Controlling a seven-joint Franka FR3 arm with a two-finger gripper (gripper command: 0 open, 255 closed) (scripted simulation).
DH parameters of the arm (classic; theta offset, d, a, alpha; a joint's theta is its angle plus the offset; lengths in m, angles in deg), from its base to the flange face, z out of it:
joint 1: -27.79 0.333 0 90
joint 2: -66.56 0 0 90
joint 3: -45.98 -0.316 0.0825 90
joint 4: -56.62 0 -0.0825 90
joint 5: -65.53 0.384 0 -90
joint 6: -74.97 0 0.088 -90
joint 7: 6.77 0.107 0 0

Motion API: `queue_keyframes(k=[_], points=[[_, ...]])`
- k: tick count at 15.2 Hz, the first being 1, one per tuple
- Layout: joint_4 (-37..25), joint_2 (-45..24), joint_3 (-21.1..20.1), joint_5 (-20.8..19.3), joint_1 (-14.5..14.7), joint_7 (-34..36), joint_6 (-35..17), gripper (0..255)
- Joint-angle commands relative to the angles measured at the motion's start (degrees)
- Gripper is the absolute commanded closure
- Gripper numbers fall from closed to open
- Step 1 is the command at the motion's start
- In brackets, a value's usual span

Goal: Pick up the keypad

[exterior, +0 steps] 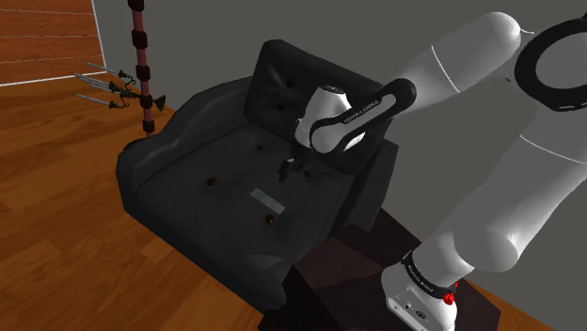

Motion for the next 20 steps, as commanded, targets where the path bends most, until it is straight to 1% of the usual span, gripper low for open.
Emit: queue_keyframes(k=[1,5,9,16,18,19,20], points=[[-2.36,-5.26,0.03,-0.95,0.36,0.27,-2.72,0],[-7.41,-14.76,0.51,-2.96,1.91,1.41,-6.72,0],[-13.0,-23.37,1.23,-4.32,3.63,2.11,-9.34,0],[-15.04,-29.09,1.81,-4.64,4.11,2.33,-13.02,0],[-15.23,-29.56,1.86,-4.66,4.15,2.34,-13.31,0],[-15.28,-29.64,1.86,-4.67,4.14,2.33,-13.33,255],[-15.28,-29.66,1.86,-4.67,4.16,2.34,-13.36,255]])
